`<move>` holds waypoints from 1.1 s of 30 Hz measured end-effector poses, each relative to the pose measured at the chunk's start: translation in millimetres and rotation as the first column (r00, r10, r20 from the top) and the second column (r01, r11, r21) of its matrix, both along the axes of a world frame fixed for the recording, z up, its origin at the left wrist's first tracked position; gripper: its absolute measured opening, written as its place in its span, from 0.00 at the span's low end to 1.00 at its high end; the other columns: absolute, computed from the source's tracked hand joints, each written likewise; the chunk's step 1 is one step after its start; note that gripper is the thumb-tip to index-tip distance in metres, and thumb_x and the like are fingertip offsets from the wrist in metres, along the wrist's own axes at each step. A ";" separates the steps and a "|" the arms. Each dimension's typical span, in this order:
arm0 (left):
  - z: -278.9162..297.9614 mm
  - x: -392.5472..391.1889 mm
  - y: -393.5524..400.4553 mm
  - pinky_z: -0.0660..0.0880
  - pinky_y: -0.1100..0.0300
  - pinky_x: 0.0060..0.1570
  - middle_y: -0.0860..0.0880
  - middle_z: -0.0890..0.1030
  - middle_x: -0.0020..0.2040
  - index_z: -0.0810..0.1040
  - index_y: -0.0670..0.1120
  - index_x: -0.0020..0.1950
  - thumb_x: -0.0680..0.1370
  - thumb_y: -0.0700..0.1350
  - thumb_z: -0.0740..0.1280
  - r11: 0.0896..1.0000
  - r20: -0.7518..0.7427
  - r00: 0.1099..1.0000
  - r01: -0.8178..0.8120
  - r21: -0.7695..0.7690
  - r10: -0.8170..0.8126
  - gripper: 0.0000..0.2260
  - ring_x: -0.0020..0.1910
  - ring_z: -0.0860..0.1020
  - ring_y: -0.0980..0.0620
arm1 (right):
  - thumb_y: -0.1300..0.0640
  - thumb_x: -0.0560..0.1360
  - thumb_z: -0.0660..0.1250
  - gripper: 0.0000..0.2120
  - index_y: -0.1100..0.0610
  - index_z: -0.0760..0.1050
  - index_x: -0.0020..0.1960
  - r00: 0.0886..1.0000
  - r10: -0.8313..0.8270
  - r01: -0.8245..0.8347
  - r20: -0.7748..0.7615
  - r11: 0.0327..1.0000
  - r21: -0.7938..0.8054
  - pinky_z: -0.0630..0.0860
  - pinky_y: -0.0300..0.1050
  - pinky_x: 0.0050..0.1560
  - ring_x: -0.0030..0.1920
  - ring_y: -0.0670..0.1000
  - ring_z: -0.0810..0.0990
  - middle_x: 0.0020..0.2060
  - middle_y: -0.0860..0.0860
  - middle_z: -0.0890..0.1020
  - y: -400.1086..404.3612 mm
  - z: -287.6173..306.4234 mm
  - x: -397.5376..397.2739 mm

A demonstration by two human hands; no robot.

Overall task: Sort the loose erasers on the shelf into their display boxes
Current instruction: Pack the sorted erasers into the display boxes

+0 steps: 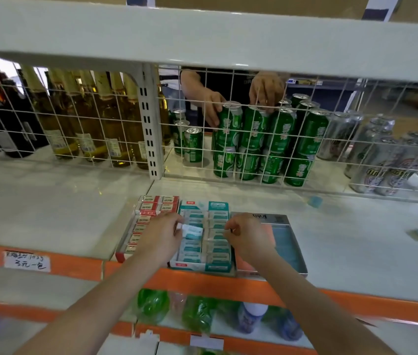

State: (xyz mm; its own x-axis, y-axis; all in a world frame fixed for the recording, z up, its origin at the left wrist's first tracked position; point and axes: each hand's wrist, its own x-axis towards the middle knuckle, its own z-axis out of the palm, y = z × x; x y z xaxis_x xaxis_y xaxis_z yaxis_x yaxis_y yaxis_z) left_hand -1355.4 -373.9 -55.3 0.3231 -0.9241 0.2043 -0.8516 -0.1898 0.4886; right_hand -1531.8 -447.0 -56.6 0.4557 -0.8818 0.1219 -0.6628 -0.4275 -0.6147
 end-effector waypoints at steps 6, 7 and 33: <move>-3.2 8.6 -2.0 0.68 0.65 0.55 0.50 0.76 0.58 0.77 0.48 0.61 0.78 0.47 0.63 0.985 0.210 0.963 0.157 0.071 -0.169 0.13 0.55 0.72 0.55 | 0.57 0.75 0.65 0.10 0.58 0.77 0.55 0.968 0.098 -0.120 -0.229 0.989 -0.086 0.69 0.35 0.49 0.54 0.50 0.74 0.56 0.52 0.74 0.0 2.6 1.0; -3.2 10.3 -1.7 0.66 0.64 0.57 0.51 0.75 0.59 0.77 0.49 0.62 0.78 0.48 0.63 0.978 0.237 0.949 0.190 0.087 -0.206 0.14 0.57 0.71 0.55 | 0.56 0.75 0.66 0.11 0.57 0.77 0.56 0.962 0.103 -0.132 -0.252 0.986 -0.098 0.68 0.35 0.48 0.55 0.50 0.74 0.57 0.51 0.74 -0.4 3.3 1.1; 1.6 16.7 -15.3 0.70 0.61 0.55 0.52 0.74 0.60 0.75 0.49 0.65 0.79 0.47 0.62 0.914 0.242 0.888 0.343 0.218 -0.391 0.15 0.56 0.73 0.55 | 0.57 0.73 0.68 0.09 0.57 0.78 0.52 0.953 0.160 -0.196 -0.259 0.973 -0.120 0.68 0.37 0.48 0.52 0.50 0.75 0.52 0.51 0.77 -12.7 6.1 10.2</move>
